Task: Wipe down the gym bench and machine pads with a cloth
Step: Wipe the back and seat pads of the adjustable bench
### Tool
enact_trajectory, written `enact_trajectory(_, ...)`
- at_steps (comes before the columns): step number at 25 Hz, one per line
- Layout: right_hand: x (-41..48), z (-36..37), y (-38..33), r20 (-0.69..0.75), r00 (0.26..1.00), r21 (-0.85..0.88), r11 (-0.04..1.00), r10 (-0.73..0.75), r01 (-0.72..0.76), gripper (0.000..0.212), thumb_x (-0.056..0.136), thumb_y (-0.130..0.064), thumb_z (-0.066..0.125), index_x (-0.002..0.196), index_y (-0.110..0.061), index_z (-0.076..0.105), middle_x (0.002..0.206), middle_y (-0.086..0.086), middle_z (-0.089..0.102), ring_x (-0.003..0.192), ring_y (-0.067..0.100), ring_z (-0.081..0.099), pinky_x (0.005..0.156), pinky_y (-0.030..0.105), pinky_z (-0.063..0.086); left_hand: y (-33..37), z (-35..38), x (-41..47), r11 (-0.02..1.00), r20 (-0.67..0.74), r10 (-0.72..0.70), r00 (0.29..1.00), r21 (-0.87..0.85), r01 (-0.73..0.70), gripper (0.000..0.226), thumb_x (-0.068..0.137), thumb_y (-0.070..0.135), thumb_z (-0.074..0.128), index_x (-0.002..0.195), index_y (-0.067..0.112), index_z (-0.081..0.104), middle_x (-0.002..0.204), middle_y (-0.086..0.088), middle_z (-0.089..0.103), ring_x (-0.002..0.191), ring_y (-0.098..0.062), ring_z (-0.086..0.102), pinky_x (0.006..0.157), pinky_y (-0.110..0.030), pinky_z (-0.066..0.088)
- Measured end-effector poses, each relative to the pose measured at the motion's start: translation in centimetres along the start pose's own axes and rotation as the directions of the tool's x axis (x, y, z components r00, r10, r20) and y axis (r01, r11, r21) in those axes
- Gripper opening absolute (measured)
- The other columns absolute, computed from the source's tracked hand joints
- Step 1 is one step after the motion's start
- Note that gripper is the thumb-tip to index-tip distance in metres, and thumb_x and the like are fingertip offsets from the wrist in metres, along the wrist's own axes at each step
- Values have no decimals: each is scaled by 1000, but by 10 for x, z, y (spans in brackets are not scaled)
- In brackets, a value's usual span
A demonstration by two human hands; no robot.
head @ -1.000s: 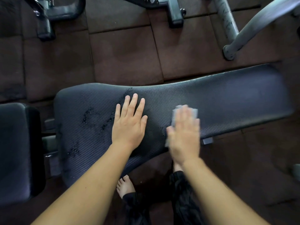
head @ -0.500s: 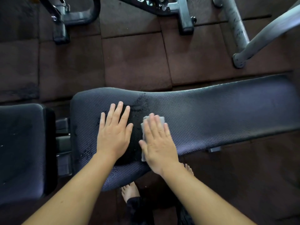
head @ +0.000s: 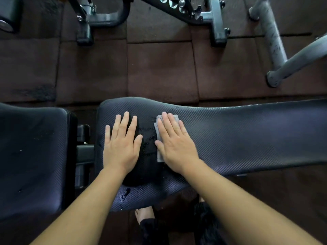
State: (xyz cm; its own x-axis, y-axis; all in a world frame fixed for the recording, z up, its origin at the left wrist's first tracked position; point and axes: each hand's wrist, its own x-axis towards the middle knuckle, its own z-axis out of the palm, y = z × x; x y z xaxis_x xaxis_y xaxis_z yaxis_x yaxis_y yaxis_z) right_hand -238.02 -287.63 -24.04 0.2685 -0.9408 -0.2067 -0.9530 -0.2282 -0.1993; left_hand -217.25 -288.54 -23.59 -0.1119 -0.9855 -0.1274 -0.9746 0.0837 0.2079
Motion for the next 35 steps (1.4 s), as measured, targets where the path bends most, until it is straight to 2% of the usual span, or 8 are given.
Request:
enact_trajectory(2,-11,-5,41,-6,1000,-30,999,-25,25,69,104,-48,23,165,-15,14,173,4,6,160,23,1,127,50,11,-1,0,0,1000,4,3,1000,-13,-3,65,103,50,28,164,26,24,173,4,11,160,-21,4,128,-52,5)
enact_trajectory(7,26,-19,59,-81,922,21,925,379,-378,73,102,-49,16,164,-9,14,172,14,8,159,30,3,129,49,7,-9,-1,-3,999,0,-22,1000,-44,22,66,103,51,26,164,27,21,174,5,7,160,-19,-1,129,-48,1)
enact_trajectory(10,36,-6,-30,-35,990,41,990,134,-133,74,103,-48,18,165,-10,7,173,13,0,159,29,-5,129,46,-2,-22,-2,-4,993,-26,-97,995,-63,95,66,103,50,28,164,26,24,173,4,11,160,-21,3,128,-51,6)
enact_trajectory(13,25,-6,-17,12,990,-24,990,-139,139,70,104,-48,21,165,-14,11,174,6,2,160,23,-2,129,50,10,-35,-4,-6,983,-26,-171,985,-67,169,67,102,50,27,164,24,23,173,2,11,160,-22,3,128,-53,9)
enact_trajectory(19,76,-16,-9,-55,966,31,968,251,-249,74,102,-49,13,165,-10,10,173,11,4,160,27,-2,129,49,6,-41,-7,-4,909,-19,-295,955,-313,275,64,107,46,31,165,21,18,174,2,3,160,-19,-1,129,-46,12)
enact_trajectory(24,27,1,-67,35,945,-48,944,-326,327,70,105,-48,28,164,-12,17,173,8,9,160,25,4,128,46,7,-41,-15,-2,805,50,-381,923,-473,358,66,108,43,35,165,20,12,174,6,2,159,-15,5,128,-42,18)
enact_trajectory(31,96,-13,-60,-70,990,-19,992,120,-122,74,102,-49,16,164,-9,14,172,13,8,159,30,2,129,49,8,-58,-15,-33,816,133,-336,932,-453,359,69,107,46,34,165,33,-2,171,20,-5,157,-7,8,119,-38,29)
enact_trajectory(35,38,0,-97,58,939,-91,935,-338,342,70,106,-47,25,165,-11,14,173,10,7,160,27,3,129,48,9,-60,-12,-52,791,147,-364,920,-473,388,69,106,48,31,164,36,-4,171,20,-3,157,-5,6,121,-40,30)
